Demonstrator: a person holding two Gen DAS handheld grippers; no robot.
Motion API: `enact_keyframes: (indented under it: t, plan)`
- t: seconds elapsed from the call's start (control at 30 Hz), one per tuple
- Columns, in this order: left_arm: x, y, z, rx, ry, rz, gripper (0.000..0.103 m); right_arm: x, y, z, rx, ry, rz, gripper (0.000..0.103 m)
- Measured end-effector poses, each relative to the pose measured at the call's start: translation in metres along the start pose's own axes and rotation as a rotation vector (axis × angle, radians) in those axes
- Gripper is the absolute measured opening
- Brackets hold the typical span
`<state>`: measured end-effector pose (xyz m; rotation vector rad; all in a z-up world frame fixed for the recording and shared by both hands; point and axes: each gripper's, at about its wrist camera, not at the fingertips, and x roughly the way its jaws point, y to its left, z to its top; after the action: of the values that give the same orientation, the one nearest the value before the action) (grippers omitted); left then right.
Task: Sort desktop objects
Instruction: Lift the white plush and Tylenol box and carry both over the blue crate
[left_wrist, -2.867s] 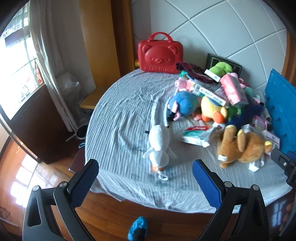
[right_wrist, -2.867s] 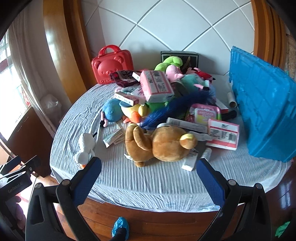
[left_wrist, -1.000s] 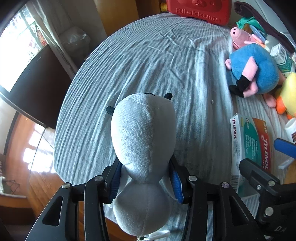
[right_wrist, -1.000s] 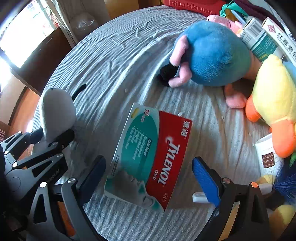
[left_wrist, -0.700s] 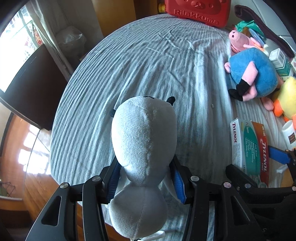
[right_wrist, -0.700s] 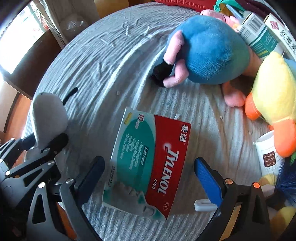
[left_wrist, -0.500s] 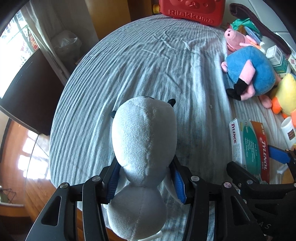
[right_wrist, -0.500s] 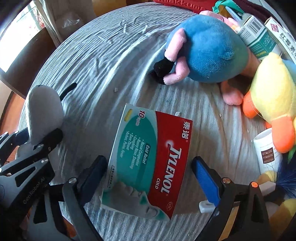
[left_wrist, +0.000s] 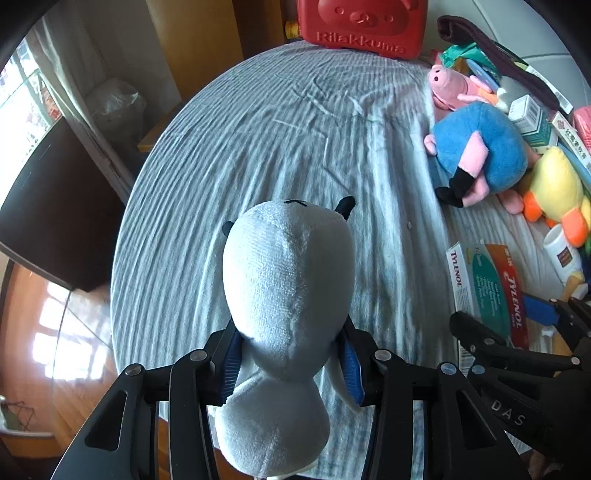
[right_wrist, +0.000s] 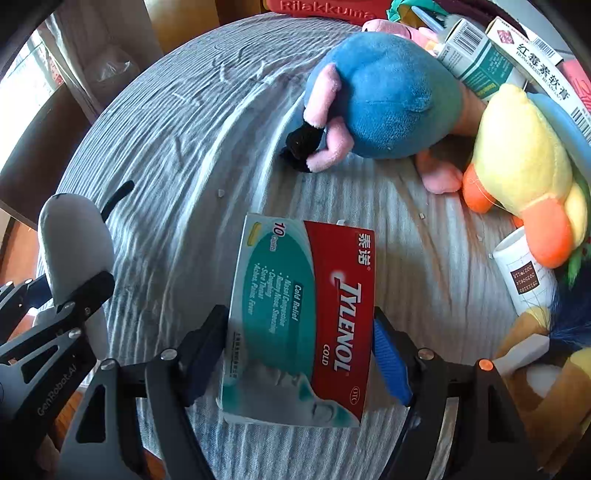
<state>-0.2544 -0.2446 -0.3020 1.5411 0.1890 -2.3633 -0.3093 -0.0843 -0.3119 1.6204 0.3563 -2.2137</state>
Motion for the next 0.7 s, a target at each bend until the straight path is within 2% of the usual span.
enact_keyframes:
  t: [0.1,0.3,0.4,0.53,0.7]
  plan:
    - [-0.013,0.001,0.001,0.020,-0.031,-0.004,0.045,-0.007,0.002,-0.001,0.016,-0.004,0.011,0.075]
    - [-0.043,0.001,0.009,0.051,-0.087,-0.028,0.045,-0.042,0.015,0.006,0.029,-0.102,0.010,0.075]
    - [-0.064,-0.001,0.014,0.068,-0.133,-0.049,0.045,-0.068,0.016,0.010,0.040,-0.160,-0.007,0.075]
    - [-0.096,-0.005,0.025,0.090,-0.200,-0.085,0.045,-0.119,-0.002,0.001,0.062,-0.245,-0.035,0.075]
    - [-0.142,-0.021,0.039,0.126,-0.296,-0.148,0.045,-0.168,0.001,-0.002,0.096,-0.360,-0.097,0.075]
